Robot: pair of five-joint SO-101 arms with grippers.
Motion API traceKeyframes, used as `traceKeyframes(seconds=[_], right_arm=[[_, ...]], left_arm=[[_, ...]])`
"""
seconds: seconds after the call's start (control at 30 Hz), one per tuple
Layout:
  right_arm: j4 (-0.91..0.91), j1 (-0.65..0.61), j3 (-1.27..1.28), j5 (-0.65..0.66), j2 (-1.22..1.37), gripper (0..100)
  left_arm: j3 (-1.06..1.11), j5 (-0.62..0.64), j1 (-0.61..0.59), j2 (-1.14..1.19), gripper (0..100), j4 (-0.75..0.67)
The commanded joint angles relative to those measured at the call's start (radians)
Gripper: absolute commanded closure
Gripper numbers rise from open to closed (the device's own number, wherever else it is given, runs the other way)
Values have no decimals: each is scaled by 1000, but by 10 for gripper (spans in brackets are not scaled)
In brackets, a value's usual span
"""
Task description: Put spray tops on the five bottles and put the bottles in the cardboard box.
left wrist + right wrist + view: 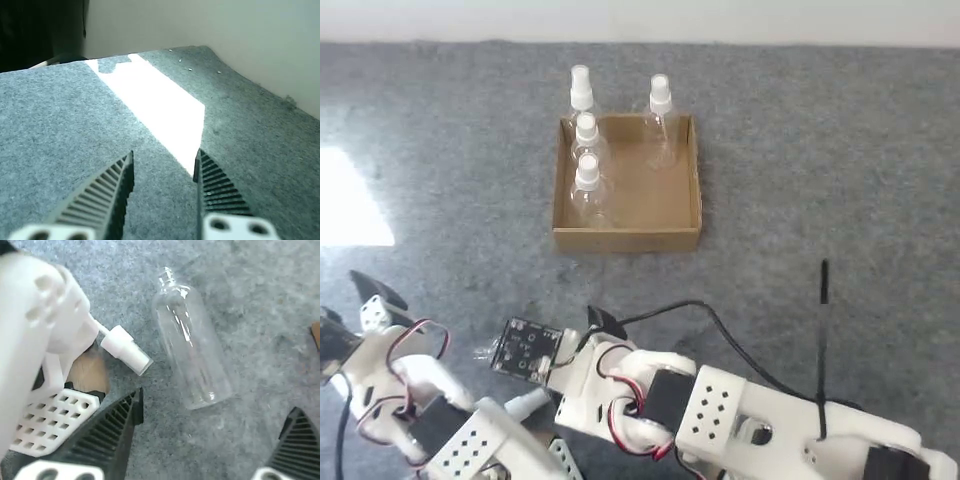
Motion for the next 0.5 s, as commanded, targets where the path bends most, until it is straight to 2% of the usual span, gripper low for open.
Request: traceKeyframes(seconds=[0.0, 0.3, 0.47], right_arm=[[-65, -13, 8, 98, -30, 605], [-68, 73, -5, 241, -27, 606], [-21, 94, -80, 264, 44, 606]], left_arm=[[-15, 9, -3, -14, 811, 9], [-15, 9, 2, -14, 811, 9], [-15, 9, 2, -14, 811, 9]])
